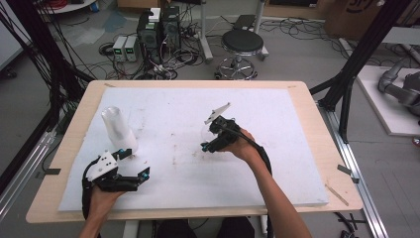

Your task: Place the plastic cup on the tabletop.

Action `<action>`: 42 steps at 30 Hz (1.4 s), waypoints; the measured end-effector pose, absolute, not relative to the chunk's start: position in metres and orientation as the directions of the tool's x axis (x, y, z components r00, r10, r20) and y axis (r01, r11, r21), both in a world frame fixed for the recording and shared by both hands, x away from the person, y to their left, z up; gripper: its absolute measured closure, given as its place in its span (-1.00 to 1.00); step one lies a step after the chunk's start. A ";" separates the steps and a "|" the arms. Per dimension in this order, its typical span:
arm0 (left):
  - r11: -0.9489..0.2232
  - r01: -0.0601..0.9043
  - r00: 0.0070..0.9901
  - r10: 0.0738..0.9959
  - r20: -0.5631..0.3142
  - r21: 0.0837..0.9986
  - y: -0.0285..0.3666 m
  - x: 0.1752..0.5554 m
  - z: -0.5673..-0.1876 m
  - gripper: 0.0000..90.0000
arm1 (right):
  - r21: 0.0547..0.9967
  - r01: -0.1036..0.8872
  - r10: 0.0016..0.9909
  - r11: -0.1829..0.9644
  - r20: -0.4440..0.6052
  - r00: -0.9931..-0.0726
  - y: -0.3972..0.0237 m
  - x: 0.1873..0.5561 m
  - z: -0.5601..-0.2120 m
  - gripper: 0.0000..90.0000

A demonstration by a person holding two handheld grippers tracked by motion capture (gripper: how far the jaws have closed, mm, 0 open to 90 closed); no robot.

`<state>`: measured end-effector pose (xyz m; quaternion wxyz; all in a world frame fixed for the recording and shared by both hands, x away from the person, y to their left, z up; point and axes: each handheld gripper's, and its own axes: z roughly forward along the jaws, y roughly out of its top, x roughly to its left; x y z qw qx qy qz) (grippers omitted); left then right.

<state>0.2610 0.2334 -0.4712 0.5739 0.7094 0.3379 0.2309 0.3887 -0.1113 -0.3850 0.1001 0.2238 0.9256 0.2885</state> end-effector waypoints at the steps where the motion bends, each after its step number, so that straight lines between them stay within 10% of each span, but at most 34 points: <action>1: -0.109 0.223 0.667 0.741 -0.071 0.969 0.234 0.262 -0.471 -0.88 | 0.565 0.349 0.462 0.747 -0.065 -0.884 -0.108 0.390 -0.388 -0.27; 42: -0.108 0.180 0.673 0.739 -0.043 0.978 0.234 0.258 -0.472 -0.88 | 0.652 0.363 0.496 0.666 -0.023 -0.868 -0.132 0.376 -0.412 -0.63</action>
